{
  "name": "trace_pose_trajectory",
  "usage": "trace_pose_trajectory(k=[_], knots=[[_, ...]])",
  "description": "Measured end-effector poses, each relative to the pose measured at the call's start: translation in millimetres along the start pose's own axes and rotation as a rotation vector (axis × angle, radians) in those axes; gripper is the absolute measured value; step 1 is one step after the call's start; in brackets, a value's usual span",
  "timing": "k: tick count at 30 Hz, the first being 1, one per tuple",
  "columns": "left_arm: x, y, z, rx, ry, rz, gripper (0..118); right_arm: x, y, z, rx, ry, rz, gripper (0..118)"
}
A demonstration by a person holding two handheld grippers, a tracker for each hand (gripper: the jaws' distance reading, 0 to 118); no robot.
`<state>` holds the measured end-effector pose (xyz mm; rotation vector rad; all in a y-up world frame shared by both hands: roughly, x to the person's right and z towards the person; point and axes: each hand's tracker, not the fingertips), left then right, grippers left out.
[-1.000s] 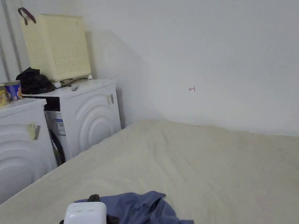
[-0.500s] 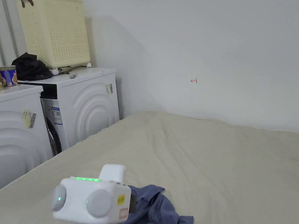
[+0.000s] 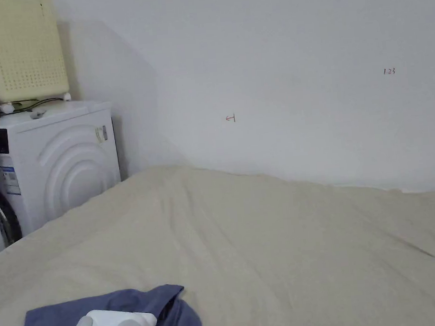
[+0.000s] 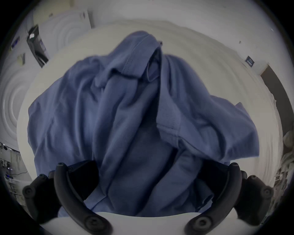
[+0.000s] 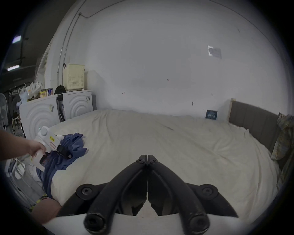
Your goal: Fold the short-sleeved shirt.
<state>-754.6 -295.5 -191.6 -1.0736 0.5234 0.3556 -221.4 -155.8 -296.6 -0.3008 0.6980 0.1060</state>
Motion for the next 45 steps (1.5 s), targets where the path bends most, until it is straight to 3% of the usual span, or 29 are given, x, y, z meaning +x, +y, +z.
trace_pose_trajectory(k=[1,6,7,8,9,10,11,12,17,22,25,31,33,37,40,45], knots=[[-4.1,-3.6,3.7,0.047,-0.028,0.068,118,0.5,-2.1,-0.2,-0.005,-0.002,-0.006,0],[7.3,2.8,16.2,0.0,0.001,0.052,118,3.5,-11.2,4.5,0.006,0.004,-0.026,0],[6.8,4.5,21.0,-0.002,0.004,0.045,112,3.6,-11.4,4.4,0.0,0.007,-0.021,0],[3.0,3.7,26.4,0.007,-0.009,0.048,102,4.0,-11.6,4.8,-0.003,0.007,-0.017,0],[1.2,3.7,34.1,0.023,-0.011,0.046,83,5.5,-11.6,7.1,-0.003,0.009,-0.015,0],[-2.1,3.3,44.1,0.063,-0.022,0.044,37,7.3,-11.6,9.4,0.0,0.013,-0.016,0],[-4.3,3.6,52.0,0.076,-0.01,0.034,11,9.0,-11.1,12.2,0.008,0.018,-0.021,0],[-1.2,-3.0,65.0,0.107,0.042,0.03,11,10.6,-10.4,14.9,0.015,0.02,-0.024,0],[-15.7,-7.7,123.6,0.15,-0.022,0.028,11,23.1,-9.2,29.9,0.068,0.004,-0.045,0],[-21.4,-6.9,223.2,0.423,-0.032,0.089,11,40.1,-8.5,40.7,0.098,-0.023,-0.081,0],[14.5,-8.9,296.8,0.631,0.05,0.034,11,53.2,-11.1,46.6,0.133,-0.044,-0.111,0],[97.1,12.5,410.8,0.867,-0.104,-0.089,11,78.5,-15.2,52.1,0.124,-0.102,-0.251,0],[129.5,24.0,428.0,0.869,-0.253,-0.149,11,86.3,-17.4,55.9,0.122,-0.106,-0.3,0],[210.5,53.1,420.8,0.815,-0.446,-0.24,11,98.1,-22.2,66.3,0.126,-0.141,-0.304,0],[280.4,70.3,376.8,0.685,-0.593,-0.286,11,109.4,-23.1,77.3,0.126,-0.152,-0.315,0],[407.7,76.4,250.6,0.333,-0.597,-0.328,11,129.4,-29.8,95.4,0.116,-0.198,-0.314,0]])
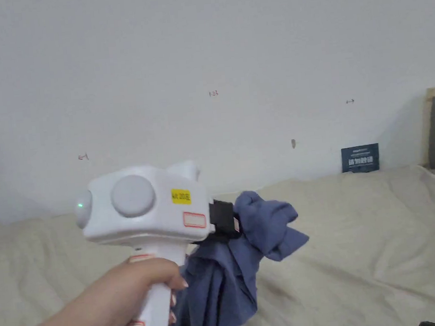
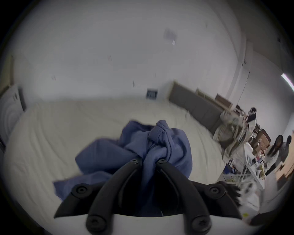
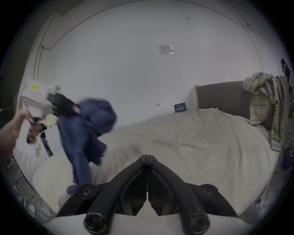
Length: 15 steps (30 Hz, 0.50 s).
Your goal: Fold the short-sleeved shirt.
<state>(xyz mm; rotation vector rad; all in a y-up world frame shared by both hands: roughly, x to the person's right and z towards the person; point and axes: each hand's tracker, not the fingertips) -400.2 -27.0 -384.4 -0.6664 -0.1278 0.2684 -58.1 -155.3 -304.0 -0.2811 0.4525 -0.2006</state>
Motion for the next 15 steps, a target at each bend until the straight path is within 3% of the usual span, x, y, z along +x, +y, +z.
trace_pose_trajectory(k=[4,5,6,7,8,12,15], knots=[[5.3,-58.8,-147.9,-0.304,0.002,0.022,15,20.9,-6.2,-0.1,-0.073,-0.067,0.015,0],[3.6,-74.1,-172.6,-0.379,0.021,0.035,29,24.6,-7.9,-2.7,-0.101,-0.085,0.011,0],[2.1,-91.6,-193.8,-0.458,0.031,0.05,55,28.9,-10.3,-5.6,-0.13,-0.103,0.001,0],[-0.1,-107.1,-213.7,-0.548,0.031,0.069,94,33.5,-12.9,-7.5,-0.155,-0.114,-0.015,0],[-1.3,-120.9,-224.7,-0.592,0.042,0.078,110,37.6,-15.6,-8.3,-0.171,-0.12,-0.034,0],[9.5,-149.4,-214.3,-0.486,0.046,-0.1,113,49.4,-28.8,-14.0,-0.214,-0.141,-0.058,0],[3.1,-141.6,-188.4,-0.472,-0.039,-0.045,113,51.2,-35.1,-21.7,-0.246,-0.16,-0.047,0]])
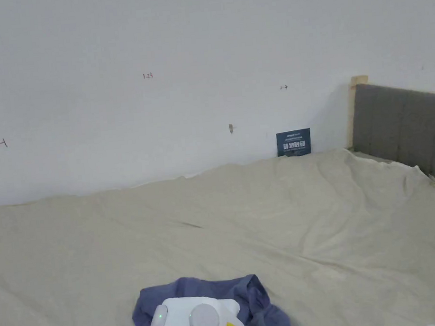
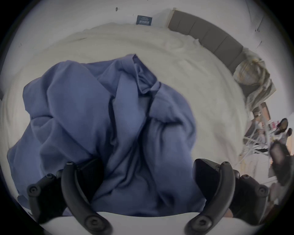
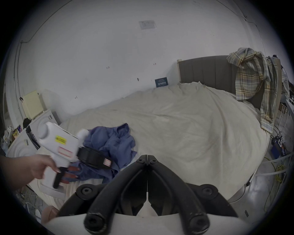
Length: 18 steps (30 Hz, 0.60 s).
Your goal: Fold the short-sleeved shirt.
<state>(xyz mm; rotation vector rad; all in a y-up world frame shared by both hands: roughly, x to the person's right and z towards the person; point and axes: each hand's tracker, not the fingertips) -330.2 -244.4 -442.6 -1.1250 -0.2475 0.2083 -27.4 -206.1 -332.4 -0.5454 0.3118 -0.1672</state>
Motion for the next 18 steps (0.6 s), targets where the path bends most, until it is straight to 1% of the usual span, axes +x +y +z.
trace_pose_trajectory(k=[3,6,9,11,12,13,14,15,16,17,18], knots=[[-11.3,-6.2,58.4,0.116,-0.097,0.066,113,-6.4,3.5,-1.6,-0.005,0.004,0.01,0],[-26.4,-29.1,134.3,0.322,-0.174,0.11,113,-19.8,12.7,3.4,0.039,0.033,0.069,0],[-38.5,-67.8,203.4,0.535,-0.134,0.093,113,-33.4,22.4,7.6,0.078,0.075,0.097,0],[-47.2,-93.2,232.9,0.596,-0.086,0.046,112,-43.8,29.0,10.8,0.084,0.083,0.094,0],[-50.8,-109.5,245.9,0.636,-0.043,0.018,108,-49.4,32.1,12.9,0.097,0.101,0.085,0],[-52.8,-127.0,255.5,0.701,0.027,0.0,92,-54.7,35.0,14.9,0.115,0.129,0.077,0],[-53.9,-142.5,263.1,0.765,0.096,-0.012,61,-59.9,37.8,16.4,0.131,0.153,0.073,0],[-54.9,-157.2,265.1,0.796,0.151,0.016,12,-65.8,40.0,18.2,0.151,0.171,0.075,0],[-56.3,-169.1,266.0,0.824,0.2,0.044,0,-71.8,41.2,19.6,0.176,0.182,0.084,0],[-57.3,-184.8,266.3,0.876,0.264,0.086,0,-77.7,41.6,20.9,0.204,0.19,0.096,0],[-61.0,-199.7,266.0,0.866,0.26,0.137,0,-83.4,40.7,21.2,0.223,0.196,0.11,0]])
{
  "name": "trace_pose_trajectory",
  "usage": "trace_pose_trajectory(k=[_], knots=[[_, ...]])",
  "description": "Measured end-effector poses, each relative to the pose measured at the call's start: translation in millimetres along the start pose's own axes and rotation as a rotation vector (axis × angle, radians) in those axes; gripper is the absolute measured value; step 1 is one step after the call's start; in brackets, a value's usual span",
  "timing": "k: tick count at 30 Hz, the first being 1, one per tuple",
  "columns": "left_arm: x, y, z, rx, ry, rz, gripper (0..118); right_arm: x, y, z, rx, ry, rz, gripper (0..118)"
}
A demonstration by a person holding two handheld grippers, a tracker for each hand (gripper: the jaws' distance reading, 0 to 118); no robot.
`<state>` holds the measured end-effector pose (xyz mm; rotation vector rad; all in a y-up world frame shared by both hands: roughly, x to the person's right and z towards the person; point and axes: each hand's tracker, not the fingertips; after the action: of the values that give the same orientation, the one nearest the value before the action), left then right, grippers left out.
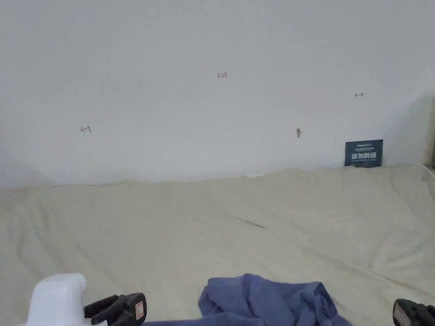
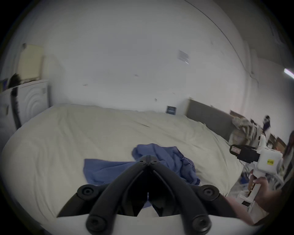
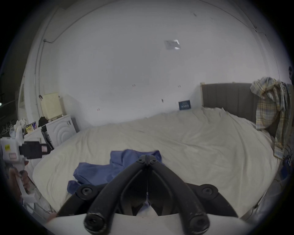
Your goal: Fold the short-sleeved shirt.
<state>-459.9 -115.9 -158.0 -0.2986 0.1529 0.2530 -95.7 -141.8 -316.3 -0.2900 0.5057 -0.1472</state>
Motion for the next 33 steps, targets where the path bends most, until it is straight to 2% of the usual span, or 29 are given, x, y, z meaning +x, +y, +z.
trace_pose_trajectory(k=[2,5,7,10,12,13,17,19,20,21,22,23,24,26,30,33], knots=[[-11.2,-12.9,11.9,0.025,-0.001,0.043,0,-9.3,-1.8,1.2,0.019,0.003,0.01,0],[-11.9,-21.6,22.3,0.11,0.169,-0.028,0,-17.8,-7.7,3.9,0.034,0.022,0.0,0],[-17.0,-12.9,15.7,0.091,0.172,-0.016,0,-22.3,-9.0,2.6,0.024,0.033,0.01,0],[-40.0,24.4,-36.9,-0.197,0.23,-0.019,0,-26.4,-4.6,-1.4,-0.02,0.056,0.021,0],[-70.2,38.3,-82.7,-0.36,0.214,0.048,0,-26.8,-3.1,-4.1,-0.031,0.076,0.022,0],[-86.5,47.3,-106.2,-0.403,0.213,0.065,0,-27.1,-3.2,-5.8,-0.035,0.079,0.025,0],[-122.2,48.0,-184.7,-0.594,0.343,-0.058,0,-21.1,-7.5,-15.4,-0.093,0.094,0.008,0],[-140.5,42.5,-212.6,-0.622,0.311,0.034,0,-16.7,-11.8,-21.8,-0.129,0.074,0.004,0],[-149.7,39.1,-222.6,-0.615,0.285,0.099,9,-13.5,-14.1,-25.7,-0.146,0.063,0.006,0],[-155.1,35.4,-226.9,-0.583,0.253,0.15,28,-10.9,-16.2,-30.3,-0.161,0.05,0.01,0],[-159.7,33.4,-234.4,-0.575,0.236,0.152,67,-8.9,-17.6,-34.2,-0.175,0.038,0.012,0],[-163.4,30.4,-244.6,-0.583,0.249,0.131,99,-7.0,-18.8,-38.6,-0.189,0.025,0.012,0],[-166.7,25.2,-253.9,-0.587,0.258,0.123,118,-6.0,-19.5,-42.7,-0.201,0.014,0.011,0],[-167.8,19.9,-257.8,-0.582,0.293,0.085,116,-3.8,-20.6,-50.2,-0.218,0.003,-0.001,0],[-180.7,-2.9,-278.8,-0.693,0.34,0.096,116,-4.2,-27.8,-63.5,-0.242,0.009,-0.007,0],[-183.0,-24.2,-282.8,-0.767,0.314,0.108,113,-7.7,-37.4,-72.0,-0.266,0.017,0.007,0]])
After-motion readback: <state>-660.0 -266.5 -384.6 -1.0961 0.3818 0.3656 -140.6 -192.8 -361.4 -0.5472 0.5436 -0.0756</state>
